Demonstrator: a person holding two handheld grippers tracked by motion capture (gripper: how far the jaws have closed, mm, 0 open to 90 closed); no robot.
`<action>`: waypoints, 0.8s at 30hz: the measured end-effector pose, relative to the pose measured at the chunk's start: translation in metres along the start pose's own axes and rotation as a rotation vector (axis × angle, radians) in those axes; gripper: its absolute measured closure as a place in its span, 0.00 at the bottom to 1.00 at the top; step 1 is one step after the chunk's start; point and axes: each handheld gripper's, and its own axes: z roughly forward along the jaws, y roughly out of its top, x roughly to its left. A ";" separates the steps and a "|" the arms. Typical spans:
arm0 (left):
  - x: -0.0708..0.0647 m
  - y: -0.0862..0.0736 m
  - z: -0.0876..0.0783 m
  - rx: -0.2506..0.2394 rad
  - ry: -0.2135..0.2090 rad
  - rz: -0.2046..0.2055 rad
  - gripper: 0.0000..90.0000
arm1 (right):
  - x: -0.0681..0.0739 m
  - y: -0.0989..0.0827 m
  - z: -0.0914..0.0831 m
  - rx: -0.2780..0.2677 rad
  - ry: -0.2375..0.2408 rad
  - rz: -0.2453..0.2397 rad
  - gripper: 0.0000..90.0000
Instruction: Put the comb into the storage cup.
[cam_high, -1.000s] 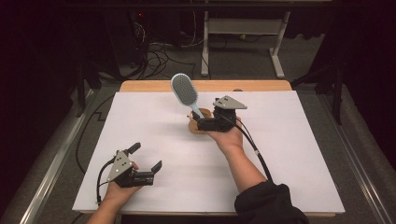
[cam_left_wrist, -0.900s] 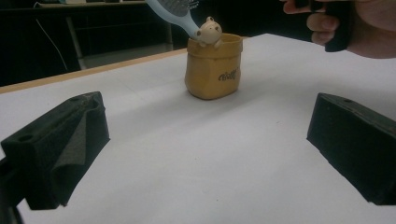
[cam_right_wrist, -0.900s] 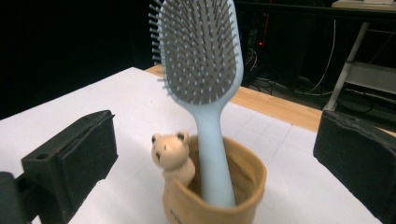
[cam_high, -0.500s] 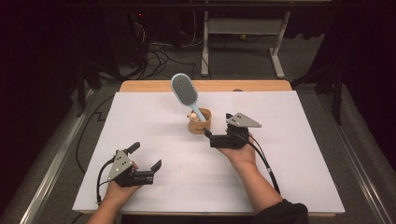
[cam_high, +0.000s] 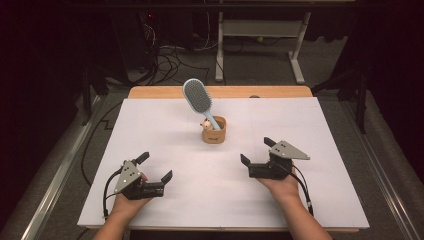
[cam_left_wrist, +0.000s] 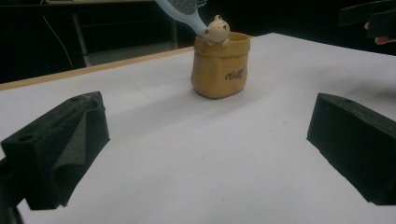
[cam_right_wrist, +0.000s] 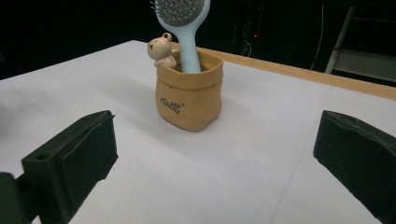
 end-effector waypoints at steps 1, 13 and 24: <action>0.000 0.000 0.000 0.003 -0.003 0.003 0.00 | -0.002 -0.002 -0.005 -0.005 -0.002 0.003 0.00; -0.003 0.006 -0.003 -0.007 0.002 -0.026 0.00 | -0.022 -0.027 -0.067 -0.061 -0.063 0.027 0.00; -0.006 0.006 -0.008 -0.004 -0.005 -0.009 0.00 | -0.029 -0.041 -0.111 -0.115 -0.118 0.025 0.00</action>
